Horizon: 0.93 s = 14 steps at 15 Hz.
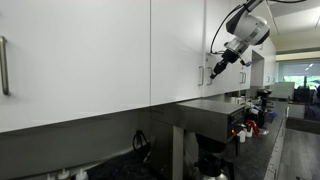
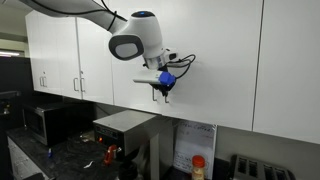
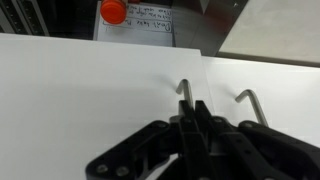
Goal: Open the cabinet, retrieve the sugar, and then close the cabinet door
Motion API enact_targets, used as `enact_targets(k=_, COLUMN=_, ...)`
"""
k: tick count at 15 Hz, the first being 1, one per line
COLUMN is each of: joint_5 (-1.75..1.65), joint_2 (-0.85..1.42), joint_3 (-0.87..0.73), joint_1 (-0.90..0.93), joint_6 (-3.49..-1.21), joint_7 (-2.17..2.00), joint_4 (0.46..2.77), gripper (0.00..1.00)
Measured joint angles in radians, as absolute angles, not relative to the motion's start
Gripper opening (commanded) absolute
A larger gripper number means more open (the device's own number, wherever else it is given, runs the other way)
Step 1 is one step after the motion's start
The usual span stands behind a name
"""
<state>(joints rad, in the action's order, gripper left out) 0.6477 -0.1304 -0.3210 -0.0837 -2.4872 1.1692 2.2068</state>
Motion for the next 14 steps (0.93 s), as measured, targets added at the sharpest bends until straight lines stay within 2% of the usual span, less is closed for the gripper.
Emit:
enact_targets(k=7, joint_5=0.583, joint_2=-0.314, joint_3=-0.348, joint_1=-0.14, joint_6=-2.516, joint_7=1.171, joint_4=2.391, gripper=0.02)
enact_targets(k=14, joint_5=0.402, joint_2=-0.499, joint_3=-0.465, joint_1=-0.189, joint_6=-2.509, joint_7=1.171, joint_4=2.526, gripper=0.02)
